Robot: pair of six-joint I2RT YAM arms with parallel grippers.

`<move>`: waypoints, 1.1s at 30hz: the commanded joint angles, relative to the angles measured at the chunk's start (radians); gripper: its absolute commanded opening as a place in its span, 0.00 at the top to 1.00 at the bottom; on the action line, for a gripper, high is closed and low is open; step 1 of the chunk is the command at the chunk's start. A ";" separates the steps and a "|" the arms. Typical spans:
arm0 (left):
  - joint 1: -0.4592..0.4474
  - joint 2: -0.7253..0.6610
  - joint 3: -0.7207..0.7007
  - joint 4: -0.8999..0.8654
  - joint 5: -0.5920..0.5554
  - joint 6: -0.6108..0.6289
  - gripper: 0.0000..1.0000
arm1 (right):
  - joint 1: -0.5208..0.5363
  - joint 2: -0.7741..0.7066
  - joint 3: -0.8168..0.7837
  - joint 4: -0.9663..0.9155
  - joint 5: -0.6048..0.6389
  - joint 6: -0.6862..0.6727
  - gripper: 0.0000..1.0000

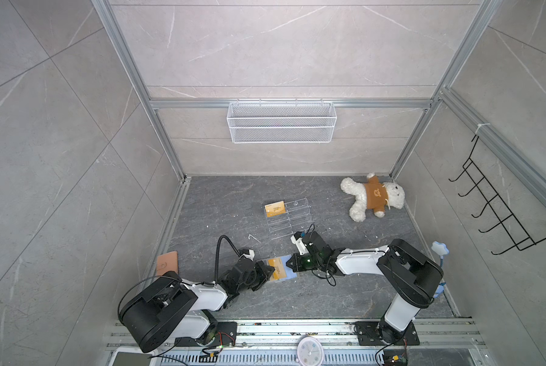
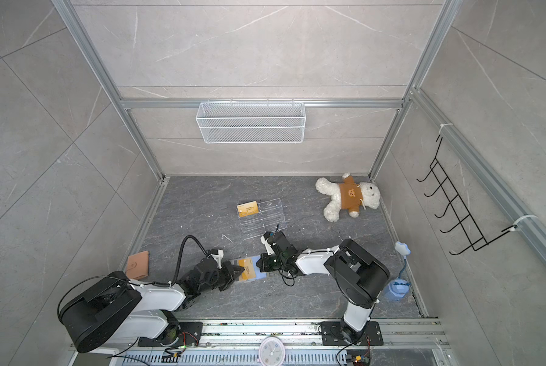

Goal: Take the credit cards out of the card holder
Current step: Take out the credit card from the card slot.

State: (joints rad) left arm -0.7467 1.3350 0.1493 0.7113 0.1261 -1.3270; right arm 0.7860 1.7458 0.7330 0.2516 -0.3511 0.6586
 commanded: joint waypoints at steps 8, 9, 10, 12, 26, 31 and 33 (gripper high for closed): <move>-0.001 -0.350 0.005 -0.344 -0.124 0.047 1.00 | 0.012 -0.035 0.042 -0.136 0.011 -0.003 1.00; -0.001 -0.410 0.015 -0.407 -0.142 0.057 1.00 | 0.012 -0.055 0.059 -0.153 0.012 -0.006 1.00; -0.001 -0.474 0.027 -0.464 -0.157 0.069 1.00 | 0.010 -0.081 0.084 -0.177 0.014 -0.012 1.00; 0.000 -0.590 0.047 -0.533 -0.192 0.093 1.00 | -0.002 -0.137 0.139 -0.237 0.028 -0.036 0.93; -0.003 -0.531 0.211 -0.102 -0.369 0.182 1.00 | -0.182 -0.381 0.272 -0.285 -0.104 0.036 0.27; -0.035 -0.360 0.323 0.112 -0.427 0.202 1.00 | -0.183 -0.381 0.180 -0.001 -0.168 0.296 0.27; -0.053 -0.315 0.359 0.155 -0.449 0.222 1.00 | -0.183 -0.373 0.138 0.142 -0.171 0.383 0.27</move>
State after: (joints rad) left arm -0.7784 0.9894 0.4416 0.6559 -0.2562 -1.1625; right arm 0.6033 1.3724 0.9188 0.1680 -0.4789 0.8581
